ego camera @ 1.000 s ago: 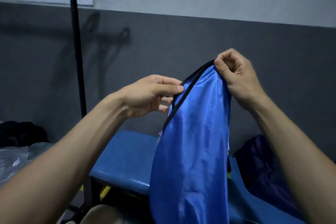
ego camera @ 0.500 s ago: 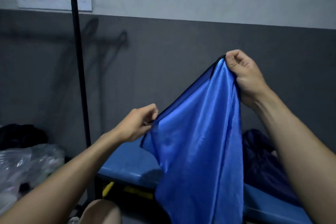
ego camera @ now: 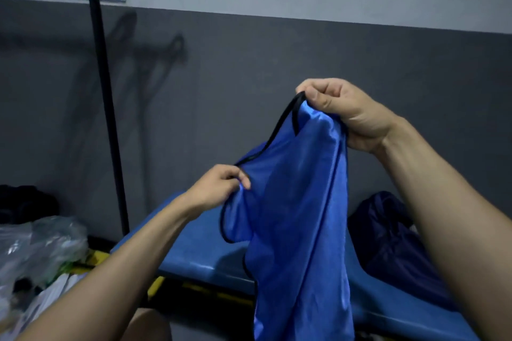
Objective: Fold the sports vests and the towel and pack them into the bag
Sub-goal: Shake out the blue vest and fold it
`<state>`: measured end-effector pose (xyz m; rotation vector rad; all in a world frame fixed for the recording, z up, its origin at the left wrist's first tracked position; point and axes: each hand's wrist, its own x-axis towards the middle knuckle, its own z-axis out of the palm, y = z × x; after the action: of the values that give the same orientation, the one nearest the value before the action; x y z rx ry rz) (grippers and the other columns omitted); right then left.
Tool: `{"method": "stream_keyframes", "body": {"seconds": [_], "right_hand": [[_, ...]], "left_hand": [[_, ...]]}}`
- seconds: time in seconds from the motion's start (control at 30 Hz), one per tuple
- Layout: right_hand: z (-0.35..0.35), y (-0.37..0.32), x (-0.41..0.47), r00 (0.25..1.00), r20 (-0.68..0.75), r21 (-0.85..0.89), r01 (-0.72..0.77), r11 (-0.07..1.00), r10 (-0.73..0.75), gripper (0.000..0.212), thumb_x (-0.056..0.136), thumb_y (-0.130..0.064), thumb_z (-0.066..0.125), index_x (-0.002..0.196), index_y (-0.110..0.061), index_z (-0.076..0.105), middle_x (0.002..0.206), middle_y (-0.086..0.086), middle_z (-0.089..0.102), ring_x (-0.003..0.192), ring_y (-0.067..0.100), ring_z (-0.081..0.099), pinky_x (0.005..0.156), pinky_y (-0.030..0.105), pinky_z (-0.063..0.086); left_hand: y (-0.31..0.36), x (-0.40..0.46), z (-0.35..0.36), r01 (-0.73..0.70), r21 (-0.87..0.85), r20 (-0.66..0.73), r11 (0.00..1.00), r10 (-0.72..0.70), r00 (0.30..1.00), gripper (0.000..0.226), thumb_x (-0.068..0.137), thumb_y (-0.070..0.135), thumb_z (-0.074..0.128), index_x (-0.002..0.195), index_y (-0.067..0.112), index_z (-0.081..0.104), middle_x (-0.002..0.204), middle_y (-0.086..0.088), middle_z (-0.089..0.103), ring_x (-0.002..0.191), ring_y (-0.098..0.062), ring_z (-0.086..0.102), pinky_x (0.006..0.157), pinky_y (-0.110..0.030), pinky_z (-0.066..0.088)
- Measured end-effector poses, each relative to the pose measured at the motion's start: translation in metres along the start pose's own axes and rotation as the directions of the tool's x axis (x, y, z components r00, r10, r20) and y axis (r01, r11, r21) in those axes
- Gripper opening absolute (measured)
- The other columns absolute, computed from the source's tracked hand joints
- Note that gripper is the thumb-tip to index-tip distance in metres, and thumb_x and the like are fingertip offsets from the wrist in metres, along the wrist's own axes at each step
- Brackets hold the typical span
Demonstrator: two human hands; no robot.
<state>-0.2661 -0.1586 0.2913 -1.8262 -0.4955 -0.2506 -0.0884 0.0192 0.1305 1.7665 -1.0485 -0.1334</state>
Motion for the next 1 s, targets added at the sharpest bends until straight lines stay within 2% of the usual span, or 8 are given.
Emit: {"method": "stream_keyframes", "body": {"seconds": [0.17,0.23,0.3,0.4,0.57,0.7,0.87,1.0], "right_hand": [[-0.006,0.022,0.0,0.993,-0.032,-0.274,-0.115,0.955,0.11,0.014,0.097,-0.022,0.063,0.097,-0.008,0.066,0.09,0.002,0.068,0.082,0.011,0.062,0.079,0.021,0.05],[-0.001,0.03,0.001,0.993,-0.046,-0.368,-0.115,0.923,0.105,0.015,0.099,-0.021,0.064,0.098,-0.007,0.067,0.09,0.0,0.068,0.084,0.009,0.06,0.08,0.021,0.048],[0.002,0.033,0.001,0.994,-0.076,-0.455,-0.107,0.884,0.081,0.016,0.101,-0.019,0.063,0.098,-0.003,0.067,0.089,-0.003,0.069,0.083,0.007,0.06,0.079,0.019,0.048],[0.001,0.034,0.0,0.982,-0.187,-0.519,-0.087,0.851,-0.014,0.014,0.101,-0.019,0.064,0.097,-0.006,0.069,0.088,-0.006,0.071,0.083,0.004,0.063,0.082,0.019,0.049],[-0.007,0.034,-0.005,0.969,-0.247,-0.489,-0.107,0.866,-0.02,0.015,0.101,-0.022,0.064,0.097,-0.008,0.07,0.089,-0.002,0.072,0.084,0.007,0.064,0.081,0.021,0.05],[-0.005,0.041,-0.009,0.975,-0.218,-0.452,-0.144,0.88,0.047,0.016,0.099,-0.022,0.065,0.097,-0.007,0.071,0.085,-0.002,0.073,0.078,0.006,0.065,0.075,0.018,0.051],[0.003,0.047,-0.009,0.983,-0.172,-0.481,-0.139,0.866,0.062,0.017,0.1,-0.022,0.065,0.098,-0.006,0.071,0.083,-0.002,0.073,0.077,0.007,0.064,0.074,0.02,0.049],[0.007,0.047,-0.01,0.985,-0.163,-0.477,-0.135,0.869,0.063,0.019,0.101,-0.022,0.063,0.099,-0.005,0.07,0.088,0.004,0.075,0.08,0.01,0.067,0.076,0.023,0.051]], "left_hand": [[0.011,-0.012,0.008,-0.082,-0.054,0.335,0.995,0.096,0.938,0.029,0.084,0.002,0.049,0.097,0.015,0.071,0.109,0.0,0.059,0.099,-0.015,0.058,0.087,-0.051,0.047],[0.015,-0.014,0.018,-0.164,-0.004,0.466,0.986,0.147,0.872,0.025,0.088,0.007,0.052,0.107,-0.001,0.066,0.128,0.002,0.055,0.124,-0.016,0.055,0.119,-0.051,0.029],[0.014,-0.015,0.022,-0.21,0.027,0.494,0.977,0.169,0.853,0.023,0.094,0.006,0.052,0.111,0.003,0.068,0.127,0.007,0.058,0.125,-0.013,0.055,0.121,-0.052,0.022],[0.012,-0.019,0.023,-0.24,0.132,0.47,0.962,0.153,0.869,0.024,0.095,0.01,0.053,0.106,0.015,0.073,0.114,0.004,0.065,0.11,-0.015,0.059,0.102,-0.044,0.047],[0.002,-0.028,0.023,-0.13,-0.076,0.397,0.989,0.149,0.906,0.016,0.1,0.013,0.06,0.105,0.014,0.075,0.112,-0.011,0.066,0.106,-0.034,0.062,0.099,-0.052,0.049],[0.023,-0.033,0.023,-0.175,-0.317,0.147,0.932,0.231,0.962,0.027,0.094,-0.003,0.057,0.094,0.014,0.078,0.095,-0.01,0.064,0.087,-0.026,0.059,0.088,-0.036,0.049],[0.059,-0.021,0.028,-0.234,-0.336,-0.135,0.912,0.199,0.971,0.012,0.097,0.026,0.063,0.103,0.02,0.072,0.088,0.001,0.071,0.079,-0.012,0.063,0.076,-0.03,0.053],[0.07,-0.014,0.031,-0.146,-0.365,-0.008,0.92,0.154,0.988,0.019,0.102,0.024,0.06,0.111,0.009,0.067,0.092,0.005,0.071,0.083,-0.007,0.065,0.081,-0.025,0.052]]}}
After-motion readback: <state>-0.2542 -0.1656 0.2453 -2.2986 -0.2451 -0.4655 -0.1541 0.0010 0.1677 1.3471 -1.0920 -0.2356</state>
